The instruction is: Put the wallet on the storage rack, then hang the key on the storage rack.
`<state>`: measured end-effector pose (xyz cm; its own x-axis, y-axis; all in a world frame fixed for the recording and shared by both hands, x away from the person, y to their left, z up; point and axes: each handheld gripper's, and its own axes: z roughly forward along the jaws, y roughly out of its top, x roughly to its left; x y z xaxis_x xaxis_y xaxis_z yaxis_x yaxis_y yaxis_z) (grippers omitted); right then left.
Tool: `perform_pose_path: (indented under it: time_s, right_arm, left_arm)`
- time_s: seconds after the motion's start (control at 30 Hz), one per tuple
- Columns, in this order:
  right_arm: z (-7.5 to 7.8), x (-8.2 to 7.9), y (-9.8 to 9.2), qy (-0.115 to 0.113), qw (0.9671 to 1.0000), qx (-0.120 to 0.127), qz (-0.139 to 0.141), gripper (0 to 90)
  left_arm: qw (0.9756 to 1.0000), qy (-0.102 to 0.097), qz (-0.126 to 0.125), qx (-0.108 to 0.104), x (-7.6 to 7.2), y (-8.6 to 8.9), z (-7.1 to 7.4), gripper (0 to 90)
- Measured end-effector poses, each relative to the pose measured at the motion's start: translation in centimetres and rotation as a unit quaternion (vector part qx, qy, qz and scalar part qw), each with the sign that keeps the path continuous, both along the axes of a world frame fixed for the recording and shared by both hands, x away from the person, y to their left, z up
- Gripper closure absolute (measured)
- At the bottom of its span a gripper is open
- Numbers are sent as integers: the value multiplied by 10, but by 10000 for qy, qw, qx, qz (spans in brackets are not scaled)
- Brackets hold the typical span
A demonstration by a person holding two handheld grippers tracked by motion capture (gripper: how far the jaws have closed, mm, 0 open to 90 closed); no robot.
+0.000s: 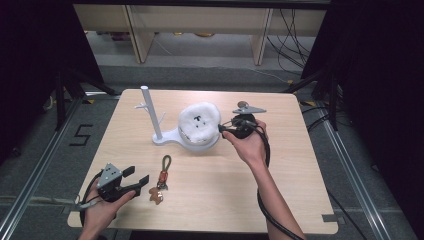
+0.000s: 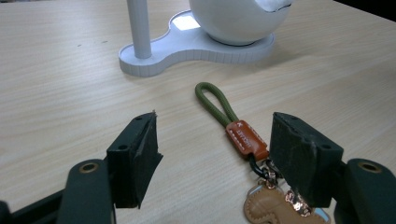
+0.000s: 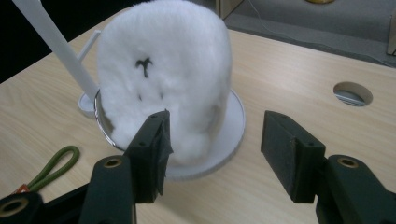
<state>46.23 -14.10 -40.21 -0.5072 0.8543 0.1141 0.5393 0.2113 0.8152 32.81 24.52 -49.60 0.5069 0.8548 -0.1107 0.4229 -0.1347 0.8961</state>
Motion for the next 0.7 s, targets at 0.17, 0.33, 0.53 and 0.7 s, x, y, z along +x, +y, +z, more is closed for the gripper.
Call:
perform_pose_path:
  time_s: [0.17, 0.33, 0.53, 0.7]
  right_arm:
    - [-14, -17, -16, 134, 9999, -38, -18, 483]
    - [-27, -33, -37, 278, 9996, 80, -52, 524]
    - [-46, -57, -60, 483, 9983, 102, -295, 507]
    - [-62, -72, -78, 534, 9976, 43, -431, 500]
  left_arm:
    - [9999, 112, -101, 4, 6, -7, 5, 327]
    - [9993, 320, -166, 21, 9, -14, 9, 355]
    - [9985, 483, -214, 131, 14, -17, 14, 355]
    - [9977, 629, -173, 210, 18, -20, 18, 360]
